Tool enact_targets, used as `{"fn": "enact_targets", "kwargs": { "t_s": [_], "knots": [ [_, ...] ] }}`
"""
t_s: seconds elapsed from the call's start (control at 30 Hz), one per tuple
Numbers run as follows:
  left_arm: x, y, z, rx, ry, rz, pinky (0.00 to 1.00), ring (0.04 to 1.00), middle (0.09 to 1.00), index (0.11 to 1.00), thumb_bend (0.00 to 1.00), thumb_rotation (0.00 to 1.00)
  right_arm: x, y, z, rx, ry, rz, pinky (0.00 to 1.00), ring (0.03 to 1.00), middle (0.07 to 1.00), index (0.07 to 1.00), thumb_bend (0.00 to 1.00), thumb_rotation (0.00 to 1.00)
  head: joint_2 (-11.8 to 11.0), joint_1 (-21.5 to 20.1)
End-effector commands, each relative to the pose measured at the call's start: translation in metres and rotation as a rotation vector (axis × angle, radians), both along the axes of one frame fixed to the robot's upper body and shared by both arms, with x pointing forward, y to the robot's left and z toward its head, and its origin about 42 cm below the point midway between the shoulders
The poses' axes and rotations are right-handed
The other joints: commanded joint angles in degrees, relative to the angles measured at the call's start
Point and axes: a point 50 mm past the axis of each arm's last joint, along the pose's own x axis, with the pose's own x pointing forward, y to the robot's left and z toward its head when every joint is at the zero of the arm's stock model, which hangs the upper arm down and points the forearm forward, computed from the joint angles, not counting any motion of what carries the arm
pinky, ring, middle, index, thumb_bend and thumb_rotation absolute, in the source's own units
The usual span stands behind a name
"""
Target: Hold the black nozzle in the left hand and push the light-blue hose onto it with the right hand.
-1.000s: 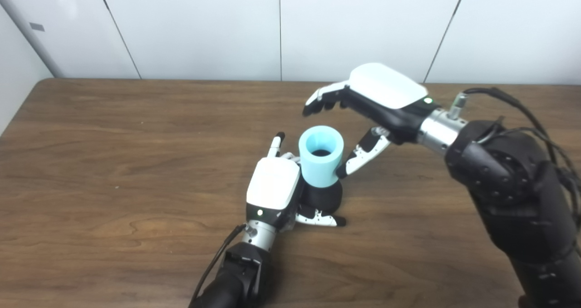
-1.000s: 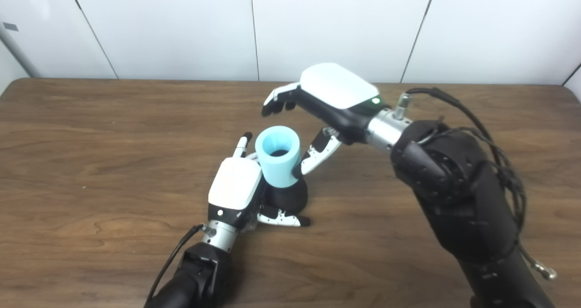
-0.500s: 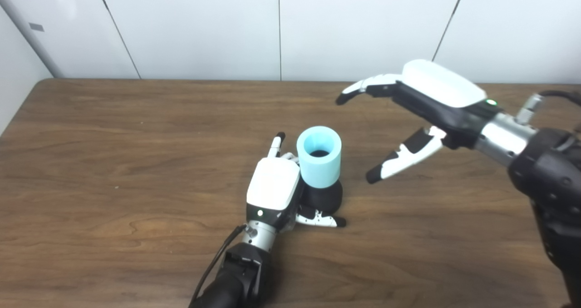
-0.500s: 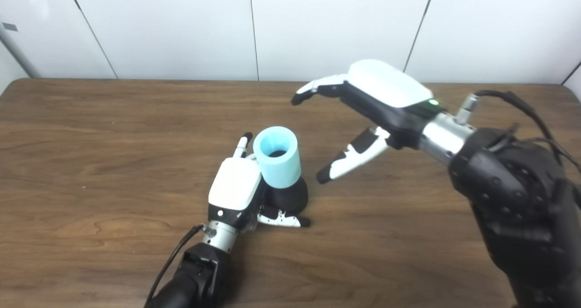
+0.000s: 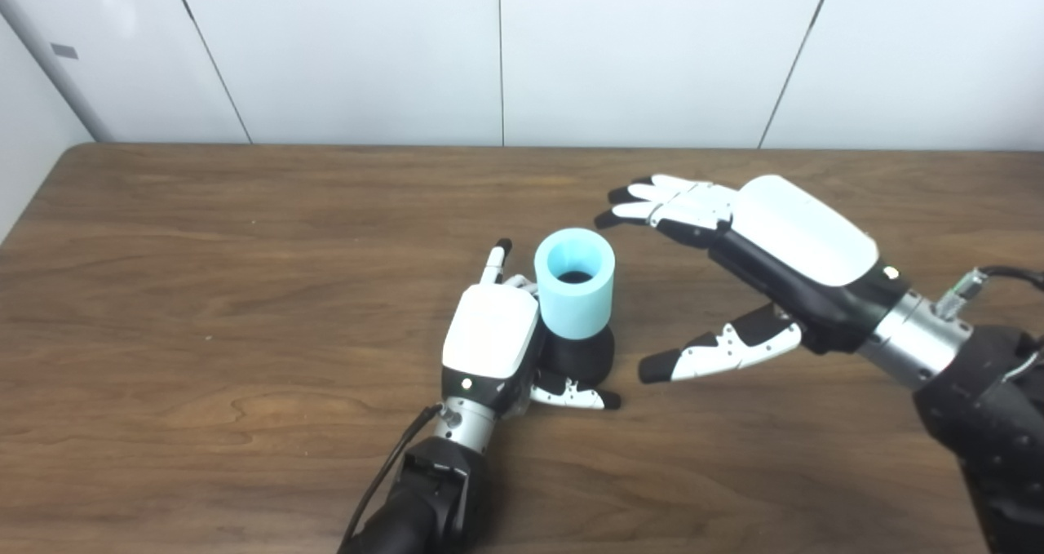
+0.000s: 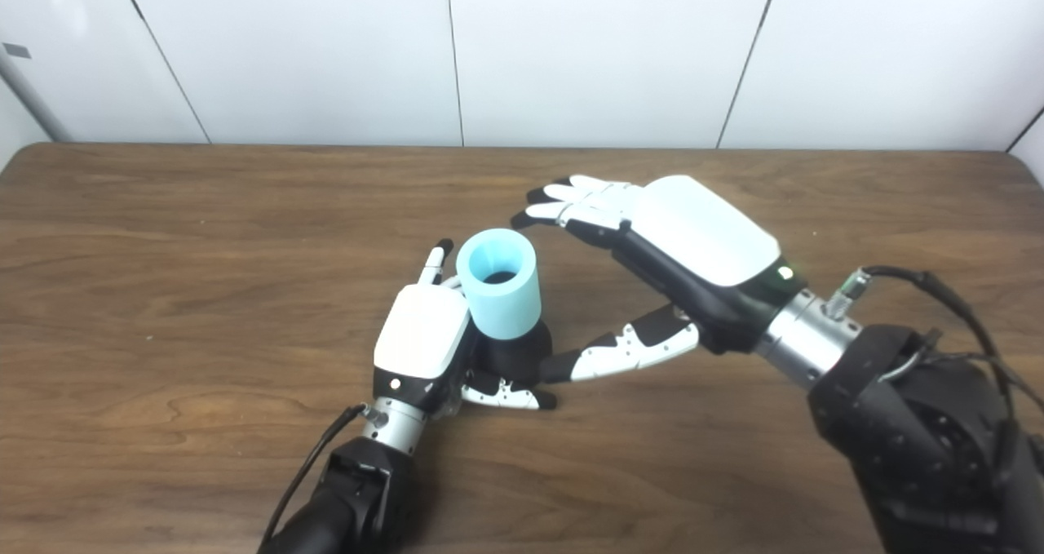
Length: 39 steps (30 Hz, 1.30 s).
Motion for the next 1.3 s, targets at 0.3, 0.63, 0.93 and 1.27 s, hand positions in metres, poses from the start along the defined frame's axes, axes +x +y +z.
{"fn": "enact_targets", "kwargs": {
  "t_s": [0.3, 0.63, 0.93, 1.27],
  "knots": [
    [-0.037, 0.013, -0.056, 0.11, 0.205, -0.012, 1.0, 0.646, 0.467, 0.523, 0.52, 0.0, -0.011, 0.014, 0.002, 0.002, -0.097, 0.021, 0.91, 0.965, 0.952, 0.894, 0.61, 0.75, 0.0, -0.5],
    [-0.038, 0.011, -0.055, 0.11, 0.198, -0.018, 1.0, 0.638, 0.47, 0.518, 0.52, 0.0, -0.012, 0.029, -0.009, -0.037, -0.103, 0.068, 0.99, 1.0, 1.0, 0.956, 0.59, 0.82, 0.2, -0.5],
    [-0.038, 0.009, -0.053, 0.1, 0.203, -0.022, 1.0, 0.641, 0.483, 0.503, 0.52, 0.0, -0.011, 0.036, -0.018, -0.04, -0.105, 0.085, 0.99, 1.0, 1.0, 0.965, 0.58, 0.84, 0.3, -0.3],
    [-0.038, 0.009, -0.051, 0.092, 0.208, -0.02, 1.0, 0.657, 0.494, 0.496, 0.52, 0.0, -0.009, 0.031, -0.034, -0.098, -0.077, 0.06, 0.99, 1.0, 0.989, 0.917, 0.59, 0.83, 0.4, -0.2]
  ]
}}
